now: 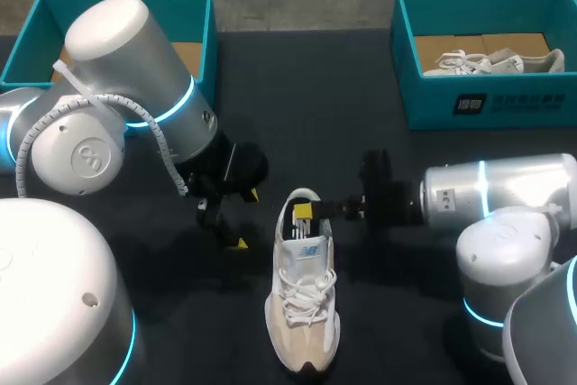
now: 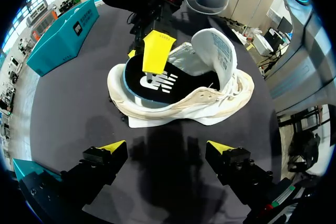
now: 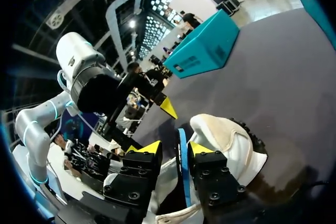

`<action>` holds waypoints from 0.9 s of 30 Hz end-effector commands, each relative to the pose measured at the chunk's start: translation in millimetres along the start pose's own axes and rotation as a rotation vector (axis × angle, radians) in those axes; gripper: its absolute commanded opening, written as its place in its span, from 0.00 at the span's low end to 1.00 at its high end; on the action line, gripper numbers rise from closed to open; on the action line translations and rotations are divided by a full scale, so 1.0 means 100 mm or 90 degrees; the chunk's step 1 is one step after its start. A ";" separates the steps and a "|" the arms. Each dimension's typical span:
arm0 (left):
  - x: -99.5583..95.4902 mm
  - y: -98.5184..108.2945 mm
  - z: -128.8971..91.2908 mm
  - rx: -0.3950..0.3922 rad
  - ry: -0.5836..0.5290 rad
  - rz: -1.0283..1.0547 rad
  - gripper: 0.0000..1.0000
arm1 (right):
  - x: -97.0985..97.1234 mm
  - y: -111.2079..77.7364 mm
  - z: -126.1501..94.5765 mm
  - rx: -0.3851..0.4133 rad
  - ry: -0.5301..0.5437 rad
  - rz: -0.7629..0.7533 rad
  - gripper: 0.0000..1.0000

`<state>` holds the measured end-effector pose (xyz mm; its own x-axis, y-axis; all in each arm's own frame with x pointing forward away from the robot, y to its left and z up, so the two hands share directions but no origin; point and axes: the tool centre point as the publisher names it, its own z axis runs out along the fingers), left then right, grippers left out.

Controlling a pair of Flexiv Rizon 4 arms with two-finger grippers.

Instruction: Take the shoe out of the shoebox, open the shoe tongue, remove and reinsert the insole, then place the shoe into the shoebox

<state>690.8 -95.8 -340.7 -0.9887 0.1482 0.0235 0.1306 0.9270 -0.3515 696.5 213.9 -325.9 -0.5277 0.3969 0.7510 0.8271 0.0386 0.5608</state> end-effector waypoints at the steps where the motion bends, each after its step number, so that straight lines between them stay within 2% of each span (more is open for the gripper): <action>1: 0.00 0.00 0.02 -0.001 -0.001 0.000 1.00 | -0.03 0.01 -0.01 0.003 -0.007 0.011 0.12; 3: 0.00 0.00 0.02 -0.001 -0.001 0.000 1.00 | -0.07 0.01 -0.01 0.005 -0.007 0.015 0.00; 10: 0.00 0.00 0.02 -0.001 -0.001 0.000 1.00 | -0.13 -0.08 0.06 0.016 -0.006 0.036 0.00; 17: 0.00 0.00 0.02 -0.001 -0.001 0.000 1.00 | -0.11 -0.20 0.13 0.036 -0.019 0.065 0.00; 22: 0.00 0.00 0.02 -0.001 -0.001 0.000 1.00 | -0.07 -0.21 0.11 0.029 -0.023 0.066 0.00; 23: 0.00 0.00 0.02 -0.001 -0.001 0.000 1.00 | -0.06 -0.20 0.10 0.027 -0.024 0.064 0.04; 25: 0.00 0.00 0.02 -0.001 -0.001 0.000 1.00 | -0.02 -0.15 0.08 0.021 -0.030 0.054 0.32; 27: 0.00 0.00 0.02 -0.001 -0.001 0.000 1.00 | 0.00 -0.11 0.06 0.021 -0.032 0.048 0.44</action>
<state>690.8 -95.8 -340.7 -0.9887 0.1482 0.0235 0.1306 0.9270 -0.3515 690.2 217.9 -340.3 -0.4568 0.4312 0.7781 0.8698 0.0330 0.4923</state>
